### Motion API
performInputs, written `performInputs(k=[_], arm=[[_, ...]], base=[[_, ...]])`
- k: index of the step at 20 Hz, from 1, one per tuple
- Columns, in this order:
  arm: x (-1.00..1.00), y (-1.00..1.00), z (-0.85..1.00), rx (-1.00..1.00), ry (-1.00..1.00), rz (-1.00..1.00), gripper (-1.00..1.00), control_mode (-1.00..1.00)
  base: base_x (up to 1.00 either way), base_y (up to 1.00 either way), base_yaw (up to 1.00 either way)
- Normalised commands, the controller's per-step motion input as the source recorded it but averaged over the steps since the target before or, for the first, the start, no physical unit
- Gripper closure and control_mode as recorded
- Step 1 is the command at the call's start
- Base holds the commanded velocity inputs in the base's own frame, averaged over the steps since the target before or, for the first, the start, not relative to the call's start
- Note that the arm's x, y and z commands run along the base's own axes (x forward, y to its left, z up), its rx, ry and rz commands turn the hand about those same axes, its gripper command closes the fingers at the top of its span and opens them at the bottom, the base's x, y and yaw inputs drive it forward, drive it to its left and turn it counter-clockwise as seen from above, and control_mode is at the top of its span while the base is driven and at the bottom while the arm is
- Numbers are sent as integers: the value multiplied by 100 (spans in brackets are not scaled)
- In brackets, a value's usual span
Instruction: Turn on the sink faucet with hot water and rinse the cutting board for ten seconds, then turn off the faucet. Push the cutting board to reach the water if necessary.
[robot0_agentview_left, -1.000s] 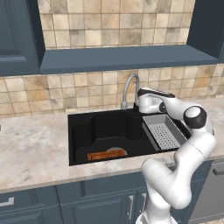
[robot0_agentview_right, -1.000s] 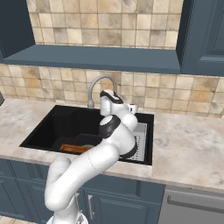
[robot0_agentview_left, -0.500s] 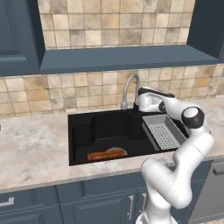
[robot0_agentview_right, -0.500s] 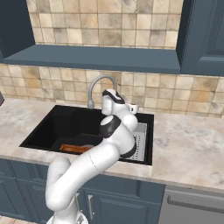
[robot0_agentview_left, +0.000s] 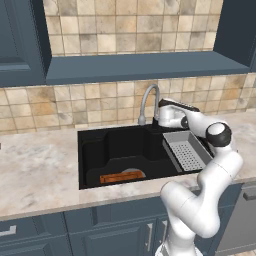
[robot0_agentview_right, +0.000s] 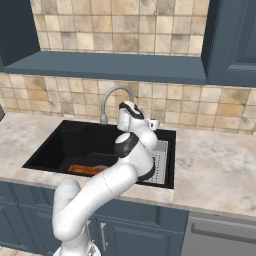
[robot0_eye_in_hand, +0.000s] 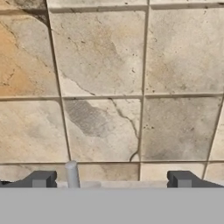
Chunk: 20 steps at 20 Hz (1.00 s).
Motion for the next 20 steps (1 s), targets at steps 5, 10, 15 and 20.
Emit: performInputs(k=[5,10,15,20], arm=[[15,0,0,0,0,0,-100,-100],[17,0,0,0,0,0,-100,-100],[1,0,0,0,0,0,-100,-100],[0,0,0,0,0,0,-100,-100]], base=[[0,0,0],[0,0,0],[0,0,0],[0,0,0]])
